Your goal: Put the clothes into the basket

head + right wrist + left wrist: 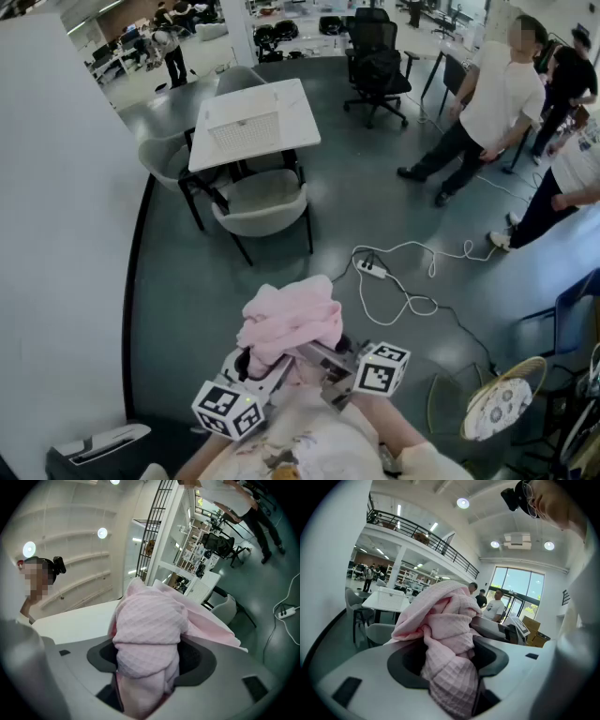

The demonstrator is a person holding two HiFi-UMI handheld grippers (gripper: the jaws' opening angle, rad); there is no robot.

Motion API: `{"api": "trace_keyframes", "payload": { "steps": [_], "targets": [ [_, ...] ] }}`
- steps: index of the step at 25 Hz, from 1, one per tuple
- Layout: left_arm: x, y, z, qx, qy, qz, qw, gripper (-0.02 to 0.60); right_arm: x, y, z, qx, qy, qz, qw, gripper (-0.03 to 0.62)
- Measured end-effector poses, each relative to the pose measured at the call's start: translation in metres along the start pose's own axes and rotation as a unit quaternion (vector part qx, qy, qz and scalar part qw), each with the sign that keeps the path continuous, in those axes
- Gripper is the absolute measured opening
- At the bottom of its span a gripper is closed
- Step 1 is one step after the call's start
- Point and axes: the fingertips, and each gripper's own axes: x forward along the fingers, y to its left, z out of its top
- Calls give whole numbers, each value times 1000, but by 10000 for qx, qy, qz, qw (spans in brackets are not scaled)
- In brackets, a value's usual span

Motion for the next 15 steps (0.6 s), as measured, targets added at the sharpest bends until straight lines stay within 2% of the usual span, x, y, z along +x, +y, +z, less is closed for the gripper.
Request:
{"api": "trace_keyframes", "payload": {
  "steps": [6, 15],
  "targets": [
    [-4, 24, 14, 177, -289, 161, 9993, 253, 31, 3, 3, -226, 21, 309, 9993, 302],
    [-3, 19, 14, 190, -278, 222, 9992, 253, 27, 4, 4, -20, 22, 390, 9992, 304]
  ]
}}
